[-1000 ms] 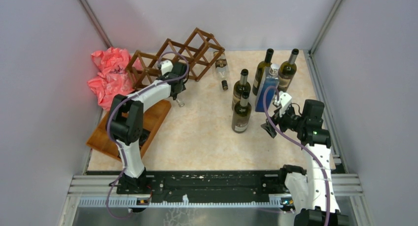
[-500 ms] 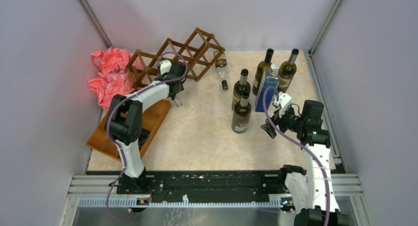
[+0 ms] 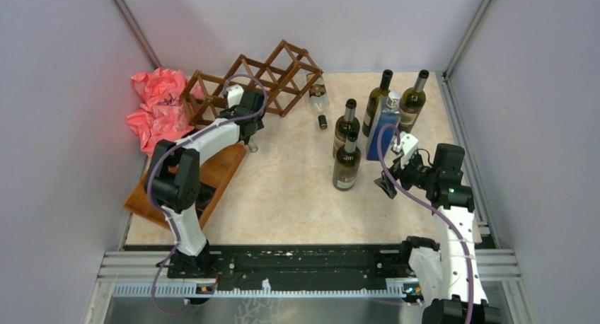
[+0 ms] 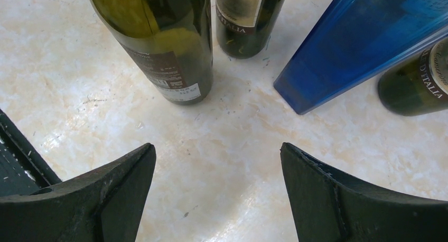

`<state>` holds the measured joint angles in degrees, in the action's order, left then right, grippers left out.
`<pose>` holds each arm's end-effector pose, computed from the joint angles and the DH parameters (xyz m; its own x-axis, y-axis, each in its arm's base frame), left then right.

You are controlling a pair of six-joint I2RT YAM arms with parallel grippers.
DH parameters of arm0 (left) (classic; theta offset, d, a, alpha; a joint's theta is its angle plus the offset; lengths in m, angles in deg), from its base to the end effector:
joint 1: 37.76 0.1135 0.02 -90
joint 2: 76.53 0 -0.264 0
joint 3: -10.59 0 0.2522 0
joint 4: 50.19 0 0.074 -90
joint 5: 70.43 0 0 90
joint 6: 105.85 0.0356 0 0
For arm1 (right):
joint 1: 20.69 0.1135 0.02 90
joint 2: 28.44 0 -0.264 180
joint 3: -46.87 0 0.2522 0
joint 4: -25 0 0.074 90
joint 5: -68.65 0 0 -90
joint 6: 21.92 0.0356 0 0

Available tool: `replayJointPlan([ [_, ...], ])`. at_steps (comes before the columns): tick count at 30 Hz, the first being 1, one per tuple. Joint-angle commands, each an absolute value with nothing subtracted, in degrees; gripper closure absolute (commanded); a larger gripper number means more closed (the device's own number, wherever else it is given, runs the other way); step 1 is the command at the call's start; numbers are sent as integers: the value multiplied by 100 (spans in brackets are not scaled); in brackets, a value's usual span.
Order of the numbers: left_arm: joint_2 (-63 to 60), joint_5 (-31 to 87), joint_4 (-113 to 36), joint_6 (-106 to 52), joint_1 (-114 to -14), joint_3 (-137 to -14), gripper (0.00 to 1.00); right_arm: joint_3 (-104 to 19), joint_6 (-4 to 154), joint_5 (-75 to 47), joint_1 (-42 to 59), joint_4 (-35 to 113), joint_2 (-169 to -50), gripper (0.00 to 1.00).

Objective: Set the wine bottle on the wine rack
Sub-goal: Place the wine rack at the center of the board.

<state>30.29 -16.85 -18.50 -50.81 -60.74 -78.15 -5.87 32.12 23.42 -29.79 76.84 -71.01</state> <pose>0.3788 -0.1377 0.2096 -0.5538 -0.2660 -0.7890 -0.4346 0.9006 0.0014 0.1501 0.0014 0.2706 -0.2923 -0.3754 -0.8796 -0.7151 0.6965 -0.0597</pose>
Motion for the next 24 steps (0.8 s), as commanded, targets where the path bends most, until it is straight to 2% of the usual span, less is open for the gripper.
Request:
replayJointPlan([
  [1,2664,-1813,-2035,-5013,-6044,-7684,27,-627,3143,2391,-2926,7497,-7089,13],
  [4,2552,-1656,-1997,-4976,-6043,-7596,25,-627,3143,2391,-2924,7504,-7089,13],
  [9,2216,-1208,-2108,-4888,-6044,-7222,13,-627,3143,2382,-2921,7498,-7078,13],
  [24,1230,-227,-2322,-4944,-6096,-6059,8,-618,3134,2373,-2921,7498,-7070,13],
])
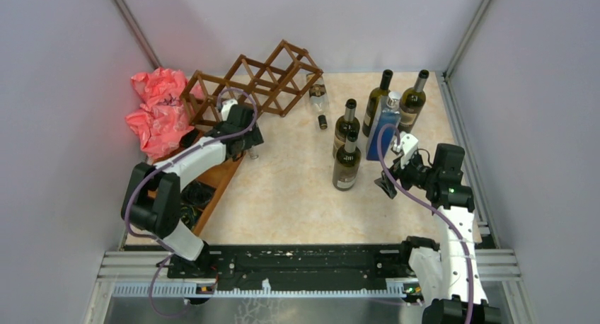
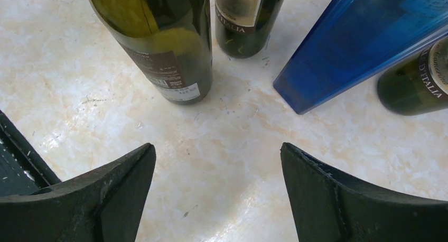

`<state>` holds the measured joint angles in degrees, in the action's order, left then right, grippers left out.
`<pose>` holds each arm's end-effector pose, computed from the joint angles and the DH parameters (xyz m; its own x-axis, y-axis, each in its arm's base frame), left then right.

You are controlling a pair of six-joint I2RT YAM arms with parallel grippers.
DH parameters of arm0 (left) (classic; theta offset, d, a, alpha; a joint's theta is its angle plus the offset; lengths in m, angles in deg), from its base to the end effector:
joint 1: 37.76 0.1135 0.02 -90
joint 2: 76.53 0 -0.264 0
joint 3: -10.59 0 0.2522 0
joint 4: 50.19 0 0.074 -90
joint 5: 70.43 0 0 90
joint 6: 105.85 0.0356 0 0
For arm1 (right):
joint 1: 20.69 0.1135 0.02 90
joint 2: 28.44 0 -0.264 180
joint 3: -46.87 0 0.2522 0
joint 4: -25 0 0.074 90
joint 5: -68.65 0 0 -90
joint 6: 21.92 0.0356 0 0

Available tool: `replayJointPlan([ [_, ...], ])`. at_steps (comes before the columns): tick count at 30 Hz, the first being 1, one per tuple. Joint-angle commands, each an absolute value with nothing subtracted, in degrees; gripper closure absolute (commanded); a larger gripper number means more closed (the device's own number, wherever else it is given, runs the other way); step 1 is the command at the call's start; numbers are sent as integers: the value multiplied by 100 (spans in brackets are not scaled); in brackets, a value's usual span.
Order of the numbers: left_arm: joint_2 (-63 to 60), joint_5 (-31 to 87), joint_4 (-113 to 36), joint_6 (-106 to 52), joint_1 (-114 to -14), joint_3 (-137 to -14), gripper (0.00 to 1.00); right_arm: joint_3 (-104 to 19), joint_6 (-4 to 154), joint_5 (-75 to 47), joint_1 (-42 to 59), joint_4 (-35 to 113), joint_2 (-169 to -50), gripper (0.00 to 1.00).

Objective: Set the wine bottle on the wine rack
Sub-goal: Place the wine rack at the center of the board, then adjust the wine bottle in the wine rack.

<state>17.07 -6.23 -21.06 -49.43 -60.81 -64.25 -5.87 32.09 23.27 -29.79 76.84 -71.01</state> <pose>0.3249 -0.1214 0.2172 -0.6151 -0.2794 -0.7372 -0.3076 0.9460 -0.1019 0.1501 0.0013 0.2706 -0.2929 -0.3767 -0.8788 -0.7139 0.6976 -0.0611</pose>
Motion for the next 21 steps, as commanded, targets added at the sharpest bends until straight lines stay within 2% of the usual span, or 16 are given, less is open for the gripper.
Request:
replayJointPlan([
  [1,1140,-156,-2399,-4928,-6096,-5928,8,-618,3134,2373,-2922,7497,-7067,13],
  [12,762,342,-2924,-5028,-6096,-5263,9,-609,3134,2355,-2926,7488,-7064,13],
  [21,-298,1280,-3902,-5135,-6285,-4096,18,-609,3134,2344,-2922,7489,-7062,13],
])
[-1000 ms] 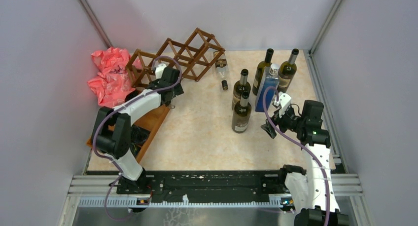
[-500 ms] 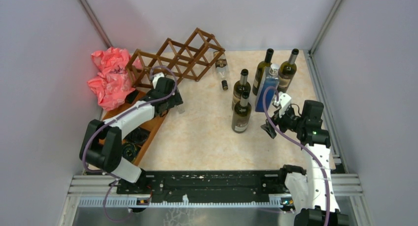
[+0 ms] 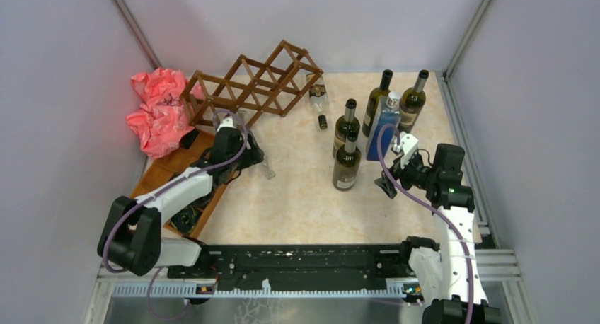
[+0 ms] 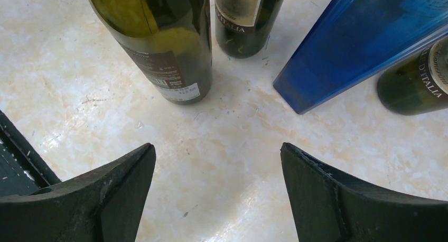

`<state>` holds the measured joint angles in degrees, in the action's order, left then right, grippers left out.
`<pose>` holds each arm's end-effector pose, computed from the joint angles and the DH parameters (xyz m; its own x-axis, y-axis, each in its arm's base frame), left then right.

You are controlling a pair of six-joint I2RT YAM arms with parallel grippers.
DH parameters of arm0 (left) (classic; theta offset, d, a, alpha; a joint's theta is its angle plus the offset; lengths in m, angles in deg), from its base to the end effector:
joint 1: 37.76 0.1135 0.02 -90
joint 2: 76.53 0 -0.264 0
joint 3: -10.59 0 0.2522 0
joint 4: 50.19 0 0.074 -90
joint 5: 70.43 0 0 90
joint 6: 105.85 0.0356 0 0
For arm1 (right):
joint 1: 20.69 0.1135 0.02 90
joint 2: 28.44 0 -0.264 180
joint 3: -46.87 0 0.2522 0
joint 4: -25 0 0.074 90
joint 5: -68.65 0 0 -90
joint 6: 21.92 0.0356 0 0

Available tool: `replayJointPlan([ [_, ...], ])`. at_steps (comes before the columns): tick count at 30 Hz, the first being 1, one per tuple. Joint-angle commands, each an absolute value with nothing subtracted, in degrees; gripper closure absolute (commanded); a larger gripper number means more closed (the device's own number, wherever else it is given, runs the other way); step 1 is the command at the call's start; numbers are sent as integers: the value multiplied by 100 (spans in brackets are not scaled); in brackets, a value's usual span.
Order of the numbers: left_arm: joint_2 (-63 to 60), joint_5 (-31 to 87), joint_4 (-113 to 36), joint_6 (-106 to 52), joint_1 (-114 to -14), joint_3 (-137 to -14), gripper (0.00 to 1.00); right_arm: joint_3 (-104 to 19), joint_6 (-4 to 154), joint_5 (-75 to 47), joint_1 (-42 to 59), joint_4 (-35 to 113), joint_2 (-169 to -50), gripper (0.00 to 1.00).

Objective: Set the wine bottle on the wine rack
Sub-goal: Adjust the wine bottle in the wine rack.

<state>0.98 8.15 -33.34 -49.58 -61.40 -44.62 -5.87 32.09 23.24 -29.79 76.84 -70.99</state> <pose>0.2600 -0.1061 0.2068 -0.6212 -0.3223 -0.7144 -0.1113 0.9386 -0.3267 0.1501 0.0013 0.2706 -0.2928 -0.3769 -0.8788 -0.7136 0.6979 -0.0616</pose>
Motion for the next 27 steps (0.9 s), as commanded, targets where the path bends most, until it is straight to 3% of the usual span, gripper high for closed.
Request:
replayJointPlan([
  [1,-407,1245,-3902,-5216,-6354,-3996,18,-609,3134,2339,-2921,7488,-7063,13],
  [8,-955,294,-3362,-6367,-7386,-3517,19,-600,3134,2351,-2926,7481,-7067,13],
  [15,-59,-1271,-2460,-7731,-7891,-3795,30,-592,3141,2349,-2925,7479,-7067,13],
  [22,991,-1522,-2278,-7688,-7922,-4452,33,-592,3143,2355,-2926,7479,-7089,13],
  [27,1082,-1427,-2311,-7673,-8093,-4543,34,-592,3143,2349,-2921,7479,-7100,13],
])
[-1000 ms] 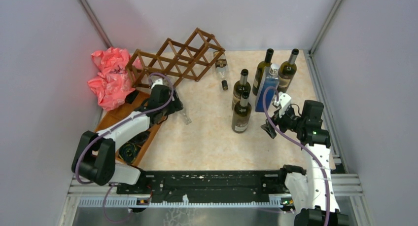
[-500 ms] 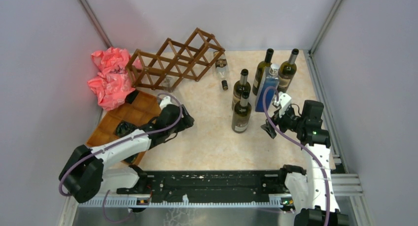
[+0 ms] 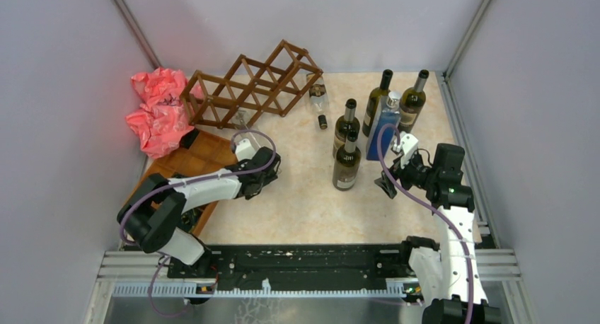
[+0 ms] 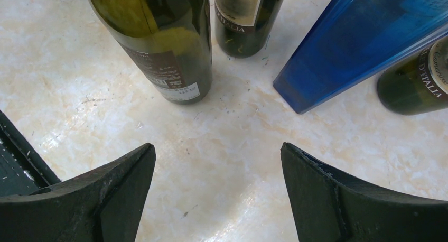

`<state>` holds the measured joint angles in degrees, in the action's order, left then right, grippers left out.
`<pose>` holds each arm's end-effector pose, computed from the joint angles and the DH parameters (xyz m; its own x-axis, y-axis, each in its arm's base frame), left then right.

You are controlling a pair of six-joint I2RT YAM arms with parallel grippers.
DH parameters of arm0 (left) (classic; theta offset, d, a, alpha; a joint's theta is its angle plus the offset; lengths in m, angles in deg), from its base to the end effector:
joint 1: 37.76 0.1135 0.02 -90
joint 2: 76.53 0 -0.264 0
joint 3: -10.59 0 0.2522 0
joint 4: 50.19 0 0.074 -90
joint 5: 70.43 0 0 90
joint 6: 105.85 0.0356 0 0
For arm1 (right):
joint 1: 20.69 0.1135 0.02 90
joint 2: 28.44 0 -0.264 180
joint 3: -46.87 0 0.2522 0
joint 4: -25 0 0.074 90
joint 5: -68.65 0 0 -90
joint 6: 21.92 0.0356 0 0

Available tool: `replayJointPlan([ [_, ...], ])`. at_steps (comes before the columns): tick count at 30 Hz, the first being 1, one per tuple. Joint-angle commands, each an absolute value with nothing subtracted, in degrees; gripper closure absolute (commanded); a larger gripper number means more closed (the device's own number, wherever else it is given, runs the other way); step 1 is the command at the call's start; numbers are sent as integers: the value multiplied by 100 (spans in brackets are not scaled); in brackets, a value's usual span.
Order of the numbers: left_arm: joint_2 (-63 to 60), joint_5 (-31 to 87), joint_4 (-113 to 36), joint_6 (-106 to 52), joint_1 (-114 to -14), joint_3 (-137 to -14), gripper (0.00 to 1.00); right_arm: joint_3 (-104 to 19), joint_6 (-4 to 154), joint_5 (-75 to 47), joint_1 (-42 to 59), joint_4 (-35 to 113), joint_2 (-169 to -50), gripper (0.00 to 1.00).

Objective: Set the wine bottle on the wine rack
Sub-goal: Adjust the wine bottle in the wine rack.

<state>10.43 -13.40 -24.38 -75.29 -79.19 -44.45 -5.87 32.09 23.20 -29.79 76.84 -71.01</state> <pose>0.2194 -0.1678 0.1560 -0.6128 -0.4227 -0.6677 -0.3744 0.8994 -0.2258 0.1501 0.0012 0.2706 -0.2933 -0.3771 -0.8785 -0.7132 0.6982 -0.0616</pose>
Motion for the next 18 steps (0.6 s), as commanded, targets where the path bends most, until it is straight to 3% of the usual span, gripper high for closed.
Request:
replayJointPlan([
  [1,1005,-1434,-2309,-7675,-8164,-4533,34,-592,3143,2355,-2921,7477,-7102,13],
  [9,447,-1589,-2466,-7855,-8541,-4459,30,-592,3134,2371,-2926,7486,-7117,13],
  [12,872,-1852,-2173,-8091,-8540,-4846,30,-592,3134,2362,-2921,7486,-7105,13],
  [18,2528,-2392,-133,-9102,-8541,-6400,35,-587,3134,2345,-2921,7485,-7092,13],
])
